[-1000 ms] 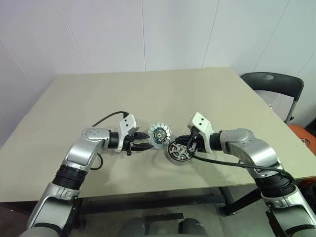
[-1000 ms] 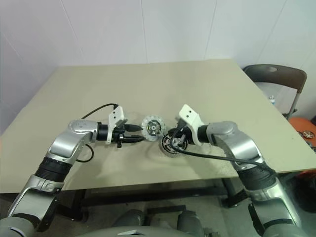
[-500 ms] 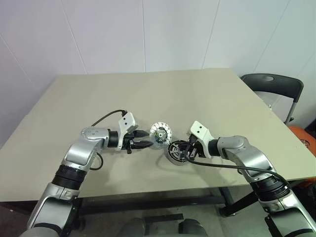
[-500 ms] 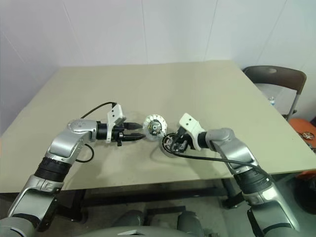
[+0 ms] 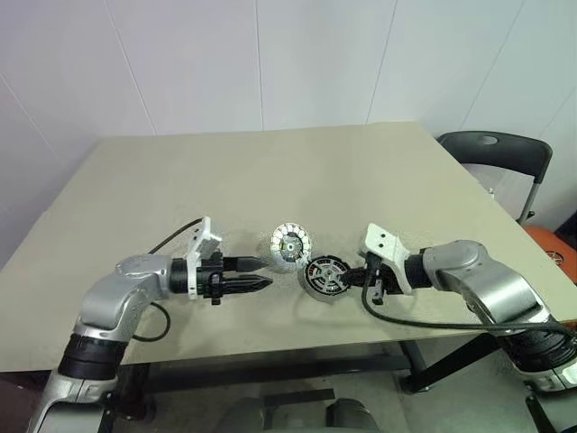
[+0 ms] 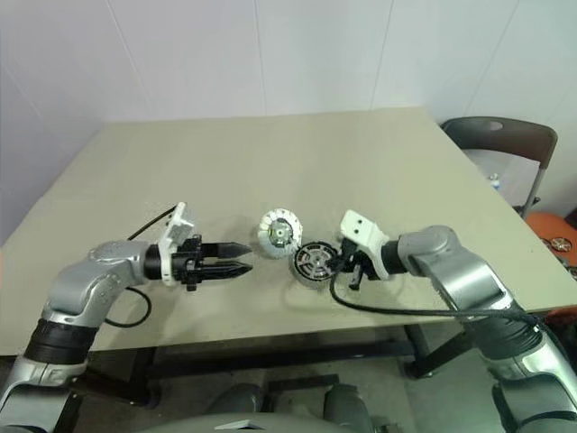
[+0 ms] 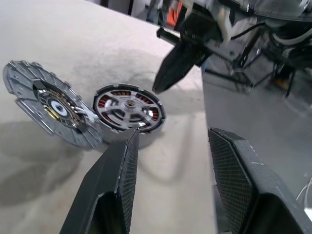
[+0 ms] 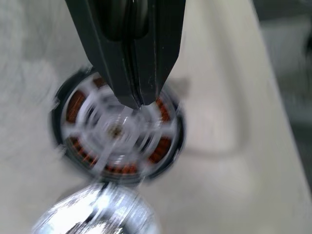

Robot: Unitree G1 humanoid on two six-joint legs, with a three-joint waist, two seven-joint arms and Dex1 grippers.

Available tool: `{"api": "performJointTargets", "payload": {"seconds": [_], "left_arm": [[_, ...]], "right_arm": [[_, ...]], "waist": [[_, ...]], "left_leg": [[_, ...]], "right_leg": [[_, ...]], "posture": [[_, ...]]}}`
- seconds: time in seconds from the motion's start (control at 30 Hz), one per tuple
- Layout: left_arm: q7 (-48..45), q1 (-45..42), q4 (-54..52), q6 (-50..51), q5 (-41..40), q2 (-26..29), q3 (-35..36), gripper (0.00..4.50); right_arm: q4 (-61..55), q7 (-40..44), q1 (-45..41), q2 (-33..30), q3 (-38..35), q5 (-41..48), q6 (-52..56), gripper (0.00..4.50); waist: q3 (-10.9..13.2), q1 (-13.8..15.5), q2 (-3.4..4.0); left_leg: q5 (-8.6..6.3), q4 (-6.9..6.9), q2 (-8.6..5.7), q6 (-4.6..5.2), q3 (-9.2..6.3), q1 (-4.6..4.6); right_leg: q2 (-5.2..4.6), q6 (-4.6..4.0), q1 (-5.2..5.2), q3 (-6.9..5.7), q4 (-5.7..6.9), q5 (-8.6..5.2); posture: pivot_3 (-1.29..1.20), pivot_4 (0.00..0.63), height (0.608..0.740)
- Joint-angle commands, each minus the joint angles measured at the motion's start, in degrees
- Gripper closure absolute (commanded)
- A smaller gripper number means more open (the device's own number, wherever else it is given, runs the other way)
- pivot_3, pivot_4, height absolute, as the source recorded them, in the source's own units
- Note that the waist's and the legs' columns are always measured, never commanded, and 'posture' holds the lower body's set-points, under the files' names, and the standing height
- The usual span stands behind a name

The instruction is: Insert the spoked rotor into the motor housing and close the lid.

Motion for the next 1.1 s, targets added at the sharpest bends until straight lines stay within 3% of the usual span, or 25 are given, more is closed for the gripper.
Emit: {"api": "performJointTargets", "payload": {"seconds": [0.03, 0.37, 0.43, 0.8, 1.1], "left_arm": [[1.1, 0.6, -0.8, -0.9, -0.3, 0.2, 0.9, 2.04], [4.5, 1.8, -1.2, -1.1, -0.1, -1.9, -0.1, 2.04], [4.9, 1.8, -1.0, -1.4, 0.1, -2.0, -0.2, 2.04], [4.1, 1.4, 3.6, -5.7, 2.5, -2.5, -1.1, 2.04], [3.8, 0.7, 6.2, -8.7, 4.4, -3.2, -2.2, 2.04]], "right_arm": [[-2.1, 1.8, -2.6, -2.1, 2.2, -3.4, -2.6, 3.88], [3.1, 3.9, -7.8, -1.0, 6.8, -11.8, -10.0, 0.44], [5.2, 3.6, -7.8, -0.4, 8.3, -14.2, -11.4, 0.03], [10.1, 1.5, -4.8, 5.5, 9.8, -18.9, -13.7, 0.03], [7.6, 3.3, -3.9, 7.1, 8.1, -18.3, -12.3, 2.26]], "waist": [[0.0, 0.0, 0.0], [0.0, 0.0, 0.01], [0.0, 0.0, 0.01], [0.0, 0.0, 0.0], [-0.1, -1.8, -0.15]], "left_leg": [[0.0, 0.0, 0.0, 0.0, 0.05, 0.0], [0.0, -0.03, 0.01, 0.0, 0.09, -0.02], [0.0, -0.03, 0.01, -0.01, 0.09, -0.02], [0.0, -0.02, 0.0, -0.01, 0.09, 0.04], [-0.01, -0.01, 0.4, -0.05, 0.23, 0.31]], "right_leg": [[0.0, 0.0, 0.01, 0.0, -0.01, 0.0], [-0.01, -0.02, -0.04, 0.0, -0.03, 0.02], [-0.01, -0.05, -0.04, 0.0, -0.02, 0.03], [0.0, -0.1, 0.0, 0.0, 0.01, 0.07], [0.14, -0.17, 0.05, -0.06, 0.1, 0.12]], "posture": [[0.0, 0.0, 0.74], [0.0, 0.0, 0.74], [0.0, 0.0, 0.74], [0.0, 0.0, 0.74], [0.0, 0.0, 0.74]]}}
